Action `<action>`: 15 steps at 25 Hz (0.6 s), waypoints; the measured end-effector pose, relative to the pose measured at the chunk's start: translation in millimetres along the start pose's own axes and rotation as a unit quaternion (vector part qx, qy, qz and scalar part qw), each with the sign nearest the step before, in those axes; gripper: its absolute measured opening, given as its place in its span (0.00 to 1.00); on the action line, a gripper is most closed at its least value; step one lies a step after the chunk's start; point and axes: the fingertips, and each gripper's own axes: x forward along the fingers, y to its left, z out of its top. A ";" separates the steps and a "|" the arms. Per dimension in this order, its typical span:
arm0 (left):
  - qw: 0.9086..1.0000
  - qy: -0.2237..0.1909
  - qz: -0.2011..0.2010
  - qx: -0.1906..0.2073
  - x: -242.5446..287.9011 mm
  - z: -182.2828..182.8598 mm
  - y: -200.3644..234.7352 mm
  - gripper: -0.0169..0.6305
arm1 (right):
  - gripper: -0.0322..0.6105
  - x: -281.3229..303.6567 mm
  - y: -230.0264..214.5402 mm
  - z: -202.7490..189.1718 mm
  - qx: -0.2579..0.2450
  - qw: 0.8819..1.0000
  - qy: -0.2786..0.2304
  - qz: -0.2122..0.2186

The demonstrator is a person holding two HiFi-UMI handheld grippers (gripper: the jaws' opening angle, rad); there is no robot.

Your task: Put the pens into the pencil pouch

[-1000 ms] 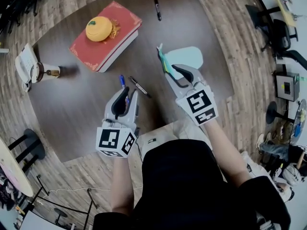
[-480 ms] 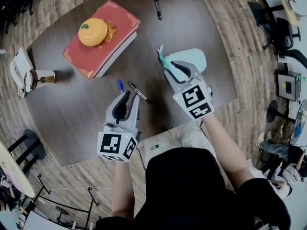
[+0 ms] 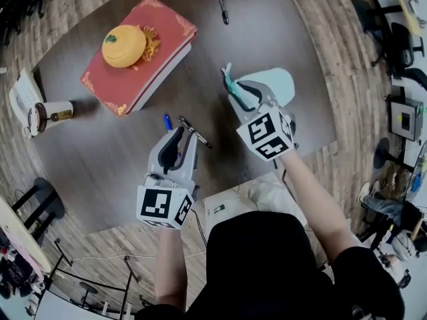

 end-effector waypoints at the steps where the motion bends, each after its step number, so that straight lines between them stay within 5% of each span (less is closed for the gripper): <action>1: 1.000 0.002 -0.001 0.000 1.2 -1.1 0.7 0.18 | 0.19 3.6 0.0 -2.3 -0.001 1.000 0.004 0.001; 15: 0.999 0.026 0.000 -0.023 11.6 -23.3 9.6 0.18 | 0.20 44.1 -3.4 -32.8 -0.021 0.997 0.070 -0.001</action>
